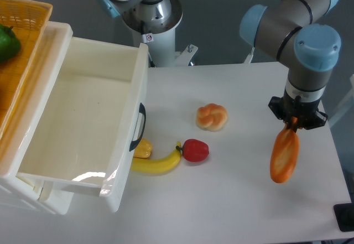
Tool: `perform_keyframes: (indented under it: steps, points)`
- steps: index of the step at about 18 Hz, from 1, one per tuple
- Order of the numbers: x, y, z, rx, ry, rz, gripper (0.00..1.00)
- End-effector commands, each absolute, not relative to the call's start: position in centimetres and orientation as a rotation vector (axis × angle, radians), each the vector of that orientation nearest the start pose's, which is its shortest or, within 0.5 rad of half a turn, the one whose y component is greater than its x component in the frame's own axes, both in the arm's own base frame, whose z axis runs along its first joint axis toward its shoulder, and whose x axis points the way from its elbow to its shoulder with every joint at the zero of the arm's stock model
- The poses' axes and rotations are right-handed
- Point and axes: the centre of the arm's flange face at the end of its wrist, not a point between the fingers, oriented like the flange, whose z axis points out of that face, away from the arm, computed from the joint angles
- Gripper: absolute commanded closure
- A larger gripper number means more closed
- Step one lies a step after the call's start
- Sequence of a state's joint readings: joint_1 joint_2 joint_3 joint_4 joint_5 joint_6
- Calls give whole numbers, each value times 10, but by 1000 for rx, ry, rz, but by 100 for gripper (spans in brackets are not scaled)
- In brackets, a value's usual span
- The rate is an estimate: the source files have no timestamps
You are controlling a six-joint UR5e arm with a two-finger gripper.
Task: Place the long bread in the upper white drawer
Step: 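Lift the held orange baguette upward with the gripper, then carry the baguette across the table over the open white drawer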
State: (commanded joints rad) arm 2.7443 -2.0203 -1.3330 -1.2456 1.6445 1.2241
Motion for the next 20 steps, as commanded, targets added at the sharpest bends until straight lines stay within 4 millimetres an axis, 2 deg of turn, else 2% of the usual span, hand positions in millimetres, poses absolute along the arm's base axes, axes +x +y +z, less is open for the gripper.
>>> perform_keyframes:
  steps: [2, 5, 7, 11, 14, 17, 20]
  points:
    - [-569, 377, 390, -3147, 60, 206, 96]
    - [-545, 377, 425, -3111, 50, 194, 96]
    - [-527, 383, 442, -3091, 19, 182, 96]
    - [-472, 406, 475, -3062, -43, 151, 96]
    - [-432, 405, 506, -2972, -123, 125, 96]
    - [-379, 419, 539, -2921, -167, 135, 96]
    - [-336, 432, 551, -2906, -210, 119, 96]
